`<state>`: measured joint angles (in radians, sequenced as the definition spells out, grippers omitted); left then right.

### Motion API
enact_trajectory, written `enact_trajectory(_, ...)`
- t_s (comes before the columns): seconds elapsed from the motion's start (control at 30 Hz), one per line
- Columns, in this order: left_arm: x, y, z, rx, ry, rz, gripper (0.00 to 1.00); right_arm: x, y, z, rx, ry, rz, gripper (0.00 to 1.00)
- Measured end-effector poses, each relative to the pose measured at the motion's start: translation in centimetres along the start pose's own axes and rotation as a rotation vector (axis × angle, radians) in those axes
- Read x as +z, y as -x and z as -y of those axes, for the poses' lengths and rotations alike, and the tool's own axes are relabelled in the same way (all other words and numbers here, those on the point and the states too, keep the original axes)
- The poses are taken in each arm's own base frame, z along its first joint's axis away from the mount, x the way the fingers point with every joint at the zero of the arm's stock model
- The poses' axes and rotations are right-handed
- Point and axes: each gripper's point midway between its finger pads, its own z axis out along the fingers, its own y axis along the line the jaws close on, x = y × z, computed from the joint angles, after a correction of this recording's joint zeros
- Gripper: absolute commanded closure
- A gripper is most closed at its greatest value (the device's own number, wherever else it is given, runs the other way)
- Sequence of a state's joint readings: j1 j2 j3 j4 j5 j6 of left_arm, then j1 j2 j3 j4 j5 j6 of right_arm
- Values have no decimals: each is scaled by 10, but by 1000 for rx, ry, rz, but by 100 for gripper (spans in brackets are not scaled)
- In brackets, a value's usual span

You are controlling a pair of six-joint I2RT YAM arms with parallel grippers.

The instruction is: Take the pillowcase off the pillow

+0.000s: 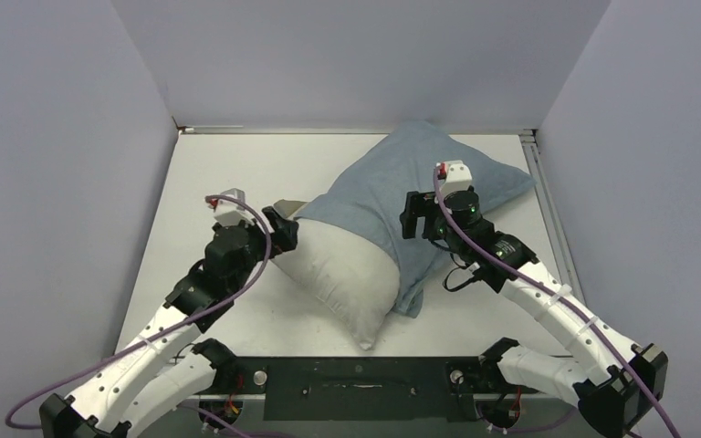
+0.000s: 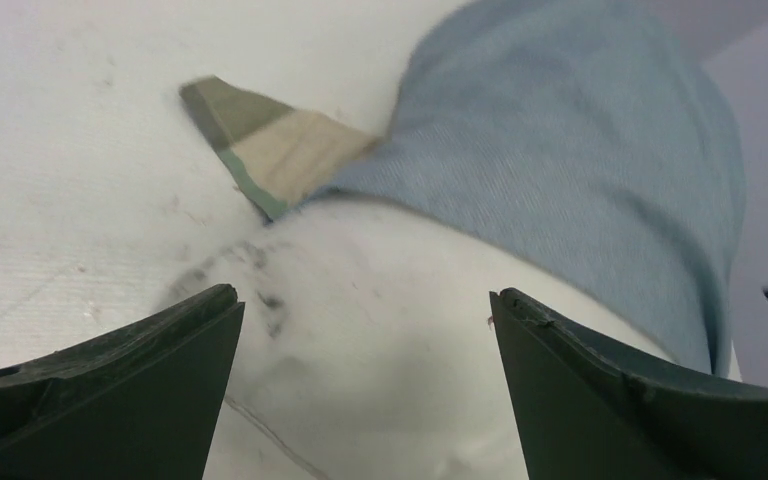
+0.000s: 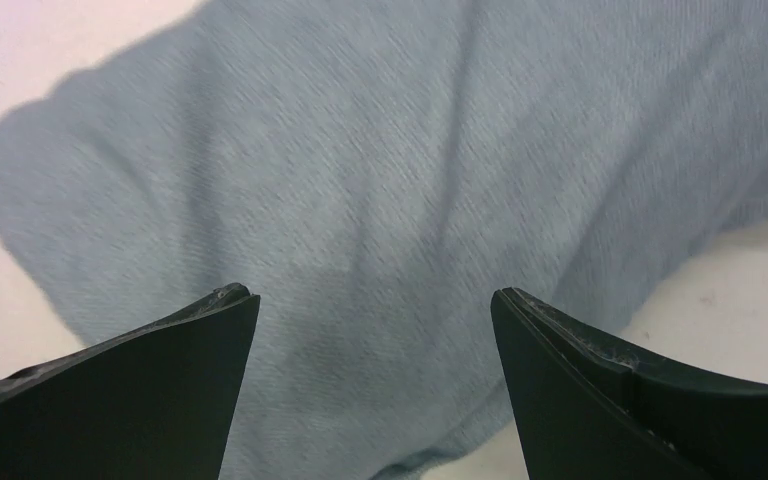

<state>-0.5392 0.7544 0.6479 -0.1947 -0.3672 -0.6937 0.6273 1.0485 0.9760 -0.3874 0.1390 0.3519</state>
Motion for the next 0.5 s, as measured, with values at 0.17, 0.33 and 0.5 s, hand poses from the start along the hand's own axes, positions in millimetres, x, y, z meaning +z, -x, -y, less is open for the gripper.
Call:
enact_trajectory(0.17, -28, -60, 36, 191, -133, -197, 10, 10, -50, 19, 13, -36, -87, 10)
enact_trajectory(0.33, -55, -112, 73, 393, -242, -299, 7, 36, -68, 7, 19, 20, -125, 10)
enact_trajectory(0.5, -55, -134, 96, 540, -251, -316, 4, 70, -66, -10, 19, 83, -124, 10)
